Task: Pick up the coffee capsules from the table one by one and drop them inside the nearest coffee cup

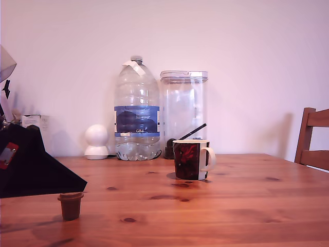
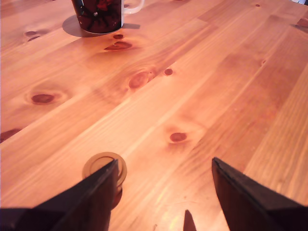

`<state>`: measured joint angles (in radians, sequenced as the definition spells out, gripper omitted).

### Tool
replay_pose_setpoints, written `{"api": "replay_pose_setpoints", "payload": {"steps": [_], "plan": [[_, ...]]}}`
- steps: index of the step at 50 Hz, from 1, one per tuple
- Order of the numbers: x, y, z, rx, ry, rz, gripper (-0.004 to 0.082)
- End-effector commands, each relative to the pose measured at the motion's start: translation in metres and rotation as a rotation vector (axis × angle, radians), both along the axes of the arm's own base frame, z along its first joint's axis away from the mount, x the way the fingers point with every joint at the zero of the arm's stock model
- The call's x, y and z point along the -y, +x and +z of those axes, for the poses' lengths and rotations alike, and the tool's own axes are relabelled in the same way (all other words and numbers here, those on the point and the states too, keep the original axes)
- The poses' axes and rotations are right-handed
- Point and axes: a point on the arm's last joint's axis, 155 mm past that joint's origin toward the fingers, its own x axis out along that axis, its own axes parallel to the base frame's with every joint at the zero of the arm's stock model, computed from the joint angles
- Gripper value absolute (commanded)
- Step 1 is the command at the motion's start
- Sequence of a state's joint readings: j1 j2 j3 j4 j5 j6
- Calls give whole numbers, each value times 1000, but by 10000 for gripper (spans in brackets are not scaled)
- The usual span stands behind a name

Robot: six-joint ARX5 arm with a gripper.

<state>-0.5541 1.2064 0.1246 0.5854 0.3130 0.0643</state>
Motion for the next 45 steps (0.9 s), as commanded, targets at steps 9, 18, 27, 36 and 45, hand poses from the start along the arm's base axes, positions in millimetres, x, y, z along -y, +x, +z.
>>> {"api": "replay_pose_setpoints", "payload": {"steps": [9,18,27,36,45], "plan": [[-3,1,-1,-7,-3,17,533],[-3,1,2,8,-12,18,533],[-10,-1,17,94,-79,52,533],[-22,1,25,136,-97,106,533],[-33,2,20,108,-78,149,533]]}}
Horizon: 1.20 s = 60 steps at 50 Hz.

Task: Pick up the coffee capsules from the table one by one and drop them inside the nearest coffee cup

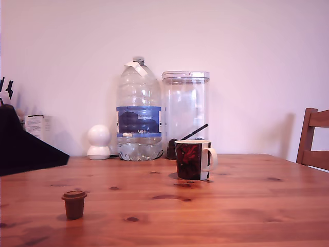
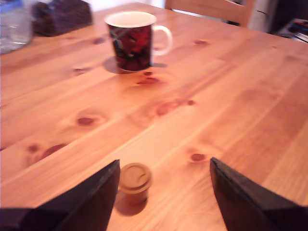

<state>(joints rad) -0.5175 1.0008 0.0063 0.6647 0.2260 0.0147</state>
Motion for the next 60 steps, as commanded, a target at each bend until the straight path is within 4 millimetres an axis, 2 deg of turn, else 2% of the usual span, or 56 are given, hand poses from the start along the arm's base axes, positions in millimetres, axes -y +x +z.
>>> {"api": "replay_pose_setpoints", "payload": {"steps": [1,19,60], "plan": [[-5,-2,-6,-21,5,16,533],[-12,3,-11,-44,24,58,532],[3,29,-57,-251,150,49,531]]}}
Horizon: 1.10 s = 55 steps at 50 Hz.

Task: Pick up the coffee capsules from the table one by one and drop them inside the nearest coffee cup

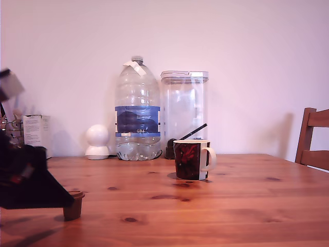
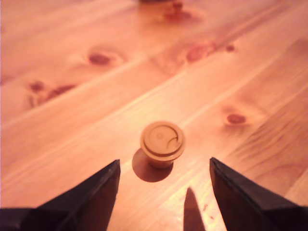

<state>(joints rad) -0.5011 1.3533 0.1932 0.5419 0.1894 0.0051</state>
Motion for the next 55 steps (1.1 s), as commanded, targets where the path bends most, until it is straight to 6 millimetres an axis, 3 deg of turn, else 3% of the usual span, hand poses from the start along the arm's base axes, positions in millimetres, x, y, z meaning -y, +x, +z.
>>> {"api": "replay_pose_setpoints", "payload": {"steps": [1,21,39,55], "plan": [[2,3,-1,-4,2,-4,531],[10,15,-20,-57,36,-17,531],[10,19,-22,-50,26,-14,528],[10,18,-23,-53,27,-14,328]]}}
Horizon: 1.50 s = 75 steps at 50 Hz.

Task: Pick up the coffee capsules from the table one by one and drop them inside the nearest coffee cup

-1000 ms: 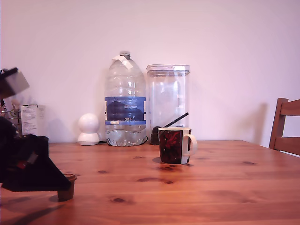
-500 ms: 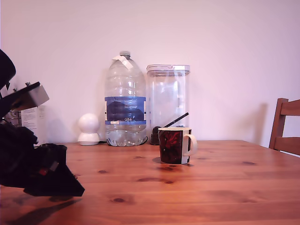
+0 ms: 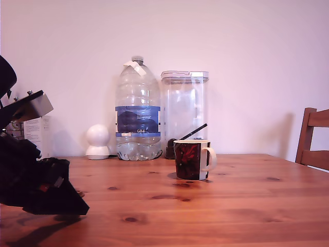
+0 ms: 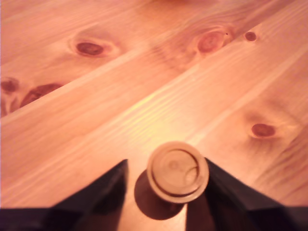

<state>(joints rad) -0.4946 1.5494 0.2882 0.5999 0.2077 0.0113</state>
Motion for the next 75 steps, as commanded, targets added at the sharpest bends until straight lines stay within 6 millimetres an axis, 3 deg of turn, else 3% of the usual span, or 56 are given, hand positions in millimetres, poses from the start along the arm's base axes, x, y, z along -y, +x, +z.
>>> {"api": "replay_pose_setpoints", "payload": {"steps": [1,17,36,75], "plan": [[-2,-2,-6,-14,13,-2,318],[-2,-2,-6,-14,13,-3,163],[3,-3,1,-3,-12,-23,139],[37,37,97,295,-186,-52,110]]}}
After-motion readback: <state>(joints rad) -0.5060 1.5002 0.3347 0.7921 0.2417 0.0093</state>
